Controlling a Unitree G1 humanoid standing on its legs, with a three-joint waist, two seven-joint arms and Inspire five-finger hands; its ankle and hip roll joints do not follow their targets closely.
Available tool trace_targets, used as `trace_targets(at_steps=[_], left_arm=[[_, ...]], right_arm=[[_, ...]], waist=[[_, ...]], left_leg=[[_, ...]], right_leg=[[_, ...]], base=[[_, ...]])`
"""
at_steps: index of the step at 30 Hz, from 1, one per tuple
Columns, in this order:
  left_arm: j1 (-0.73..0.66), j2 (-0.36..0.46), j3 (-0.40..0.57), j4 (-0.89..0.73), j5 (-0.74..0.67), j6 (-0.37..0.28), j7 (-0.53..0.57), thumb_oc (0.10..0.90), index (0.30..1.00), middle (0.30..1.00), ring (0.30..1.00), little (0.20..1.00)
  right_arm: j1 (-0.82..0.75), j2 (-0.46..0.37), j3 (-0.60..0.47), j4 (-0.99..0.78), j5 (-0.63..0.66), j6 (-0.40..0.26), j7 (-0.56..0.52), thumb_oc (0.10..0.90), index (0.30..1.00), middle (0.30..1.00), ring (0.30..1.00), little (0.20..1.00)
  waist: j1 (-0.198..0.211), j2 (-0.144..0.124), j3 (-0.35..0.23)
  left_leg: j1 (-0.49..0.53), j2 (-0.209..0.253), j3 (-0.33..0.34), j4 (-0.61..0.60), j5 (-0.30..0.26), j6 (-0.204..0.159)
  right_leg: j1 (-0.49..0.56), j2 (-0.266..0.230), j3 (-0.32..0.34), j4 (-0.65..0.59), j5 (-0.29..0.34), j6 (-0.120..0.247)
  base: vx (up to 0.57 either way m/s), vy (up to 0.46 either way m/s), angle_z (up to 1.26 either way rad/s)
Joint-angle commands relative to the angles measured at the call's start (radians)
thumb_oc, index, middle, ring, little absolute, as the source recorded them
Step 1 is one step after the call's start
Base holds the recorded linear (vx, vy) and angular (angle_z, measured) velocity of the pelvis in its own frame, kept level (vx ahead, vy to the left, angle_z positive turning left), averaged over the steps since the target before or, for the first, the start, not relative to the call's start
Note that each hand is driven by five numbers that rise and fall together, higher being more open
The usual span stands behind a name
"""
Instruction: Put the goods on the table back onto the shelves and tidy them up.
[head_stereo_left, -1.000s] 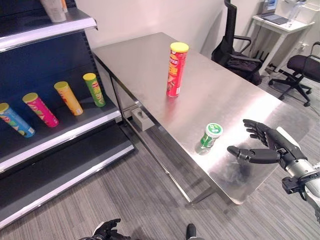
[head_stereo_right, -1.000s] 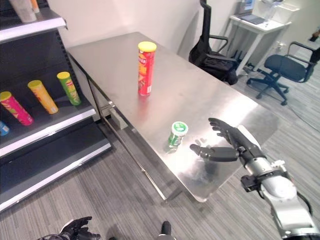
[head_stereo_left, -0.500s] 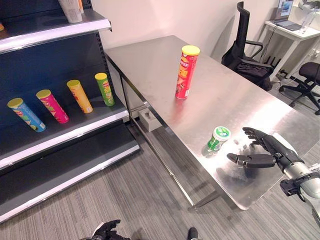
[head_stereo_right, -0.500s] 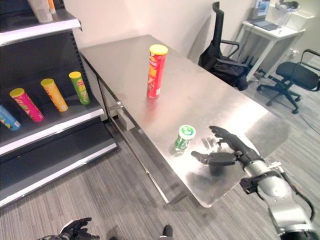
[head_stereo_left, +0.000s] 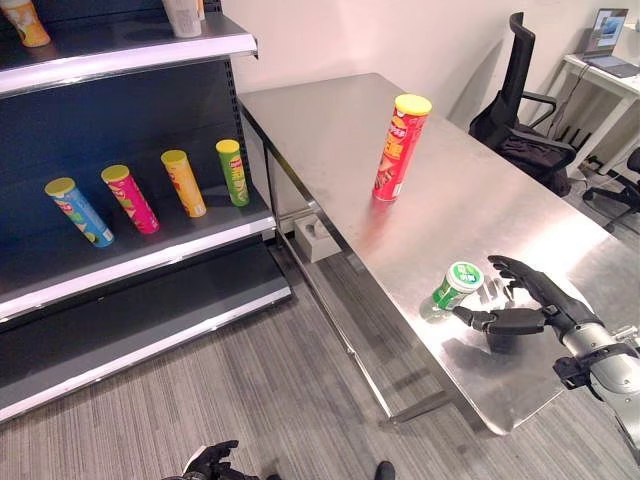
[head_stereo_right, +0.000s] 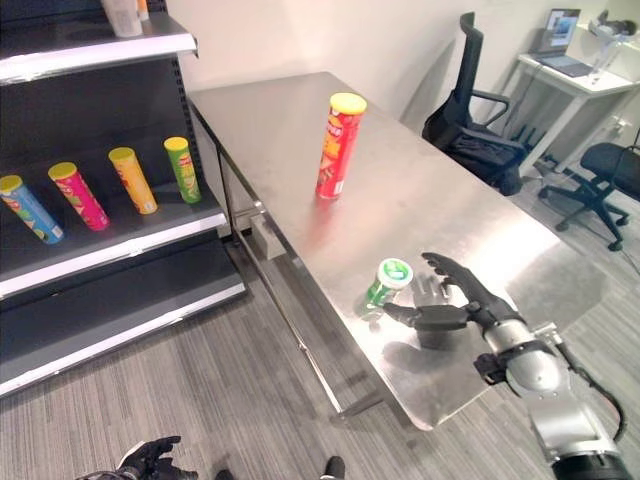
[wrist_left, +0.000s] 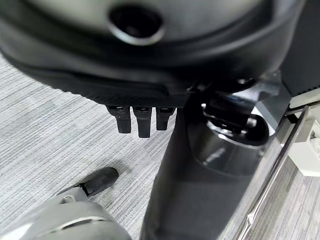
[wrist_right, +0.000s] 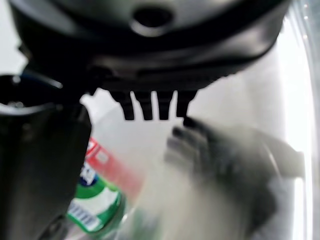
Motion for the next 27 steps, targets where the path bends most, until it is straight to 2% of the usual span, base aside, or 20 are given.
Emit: trace_targets(at_steps=[1,18,19,20,27], left_arm=[[-0.06,0.033,-0.001,-0.002,0.002,-0.044,0.017,0.8,0.9,0.9,0.9,0.9],[-0.043,0.034,0.008,-0.015,0.0,-0.039,0.031,0.8,0.9,0.9,0.9,0.9],[-0.039,0.035,0.01,-0.018,0.0,-0.038,0.031,0.8,0.9,0.9,0.9,0.9],[-0.039,0.035,0.01,-0.018,0.0,-0.038,0.031,0.8,0.9,0.9,0.9,0.9],[-0.029,0.039,0.021,-0.032,-0.006,-0.038,0.03,0.8,0.9,0.9,0.9,0.9]], right_arm=[[-0.166,-0.005,0.004,0.004,-0.004,-0.065,-0.052,0.8,0.9,0.9,0.9,0.9],[-0.21,0.041,0.031,0.025,-0.07,-0.058,-0.113,0.8,0.9,0.9,0.9,0.9],[-0.207,0.04,0.028,0.021,-0.076,-0.055,-0.113,0.469,0.404,0.404,0.404,0.404],[-0.206,0.04,0.028,0.02,-0.076,-0.055,-0.112,0.4,0.3,0.3,0.3,0.3],[-0.184,0.021,0.0,-0.002,-0.069,-0.051,-0.106,0.4,0.3,0.3,0.3,0.3]], waist=[[0.058,-0.019,-0.025],[0.083,-0.019,-0.024],[0.085,-0.019,-0.024],[0.085,-0.019,-0.024],[0.086,-0.02,-0.024]], left_leg=[[0.062,0.061,0.035,0.006,-0.106,-0.037],[0.058,0.064,0.022,0.006,-0.104,-0.038],[0.057,0.065,0.02,0.006,-0.104,-0.039],[0.057,0.065,0.02,0.006,-0.104,-0.039],[0.055,0.069,0.015,0.006,-0.102,-0.041]], right_leg=[[-0.088,-0.081,0.005,0.072,0.056,0.071],[-0.07,-0.076,-0.009,0.06,0.047,0.065],[-0.068,-0.076,-0.012,0.059,0.046,0.064],[-0.068,-0.076,-0.012,0.059,0.046,0.064],[-0.063,-0.072,-0.014,0.058,0.038,0.061]], base=[[0.01,-0.008,0.1],[0.0,-0.001,0.02],[0.0,-0.002,0.03],[0.0,0.0,0.0],[0.01,-0.008,0.01]])
